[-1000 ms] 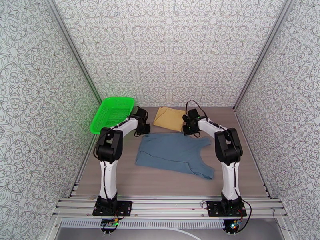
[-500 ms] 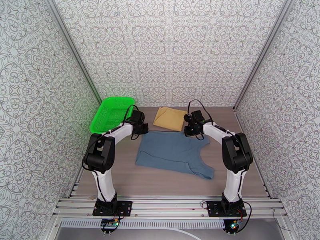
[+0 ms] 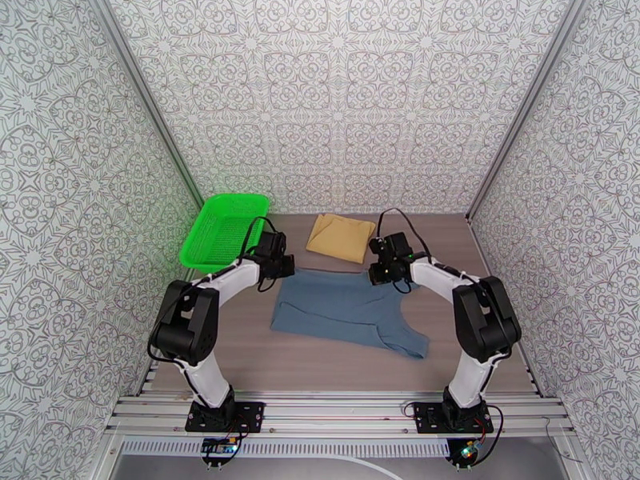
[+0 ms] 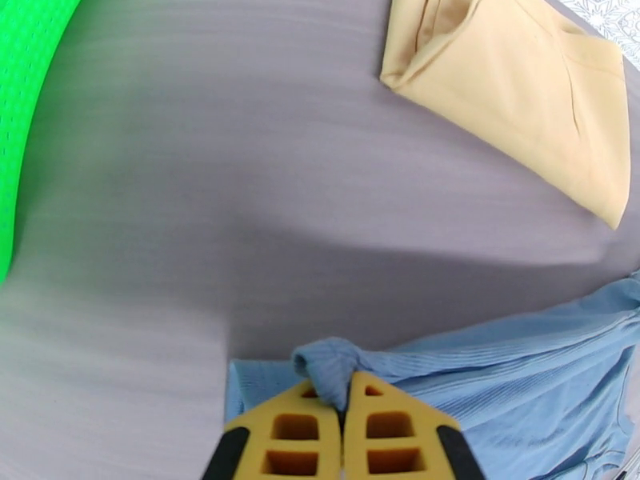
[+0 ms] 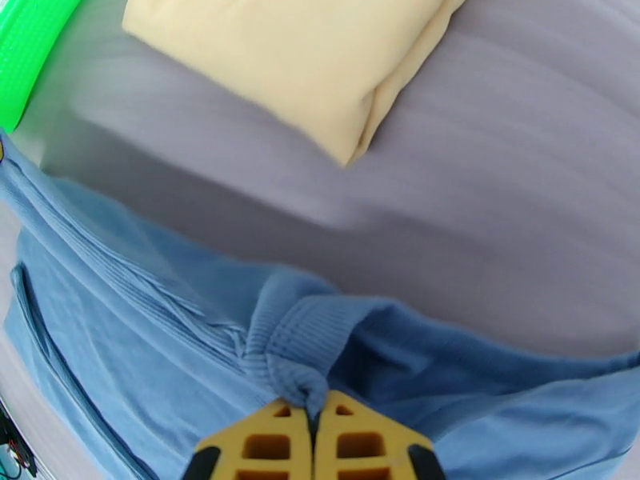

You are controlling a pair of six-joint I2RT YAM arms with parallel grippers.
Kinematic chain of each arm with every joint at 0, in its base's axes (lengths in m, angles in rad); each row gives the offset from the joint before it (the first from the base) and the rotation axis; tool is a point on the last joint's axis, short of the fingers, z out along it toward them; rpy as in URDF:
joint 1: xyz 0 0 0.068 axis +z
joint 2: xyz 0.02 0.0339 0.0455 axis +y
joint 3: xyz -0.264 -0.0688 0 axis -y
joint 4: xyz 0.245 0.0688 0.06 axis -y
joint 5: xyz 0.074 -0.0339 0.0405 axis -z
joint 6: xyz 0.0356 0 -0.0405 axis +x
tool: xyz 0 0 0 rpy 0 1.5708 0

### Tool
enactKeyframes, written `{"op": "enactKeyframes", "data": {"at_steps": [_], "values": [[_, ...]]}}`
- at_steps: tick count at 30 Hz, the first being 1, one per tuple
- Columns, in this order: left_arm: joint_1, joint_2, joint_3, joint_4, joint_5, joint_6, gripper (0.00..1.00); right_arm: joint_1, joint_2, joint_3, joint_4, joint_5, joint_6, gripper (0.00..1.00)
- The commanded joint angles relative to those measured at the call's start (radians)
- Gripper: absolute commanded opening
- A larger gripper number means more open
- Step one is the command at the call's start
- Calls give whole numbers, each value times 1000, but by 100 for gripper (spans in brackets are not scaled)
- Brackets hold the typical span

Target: Fold and stack the mixed laundry pile

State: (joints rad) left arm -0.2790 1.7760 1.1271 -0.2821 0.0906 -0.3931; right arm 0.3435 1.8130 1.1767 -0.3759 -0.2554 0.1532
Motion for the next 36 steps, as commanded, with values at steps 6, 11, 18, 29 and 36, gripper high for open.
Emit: {"op": "enactKeyframes", "data": {"at_steps": [6, 11, 18, 29, 36], "values": [[-34, -56, -140, 92, -48, -45, 0, 45, -82, -141, 74, 30, 69, 0], [-40, -82, -208, 113, -79, -55, 5, 55, -104, -188, 79, 50, 89, 14], [-49, -154, -260, 97, -116, -49, 43, 61, -145, -227, 48, 57, 96, 36], [-65, -207, -130, -28, -92, -15, 48, 63, -136, -75, -93, 73, 120, 21], [-61, 12, 11, -27, -4, -40, 0, 63, 5, -23, -68, 49, 199, 4]]}}
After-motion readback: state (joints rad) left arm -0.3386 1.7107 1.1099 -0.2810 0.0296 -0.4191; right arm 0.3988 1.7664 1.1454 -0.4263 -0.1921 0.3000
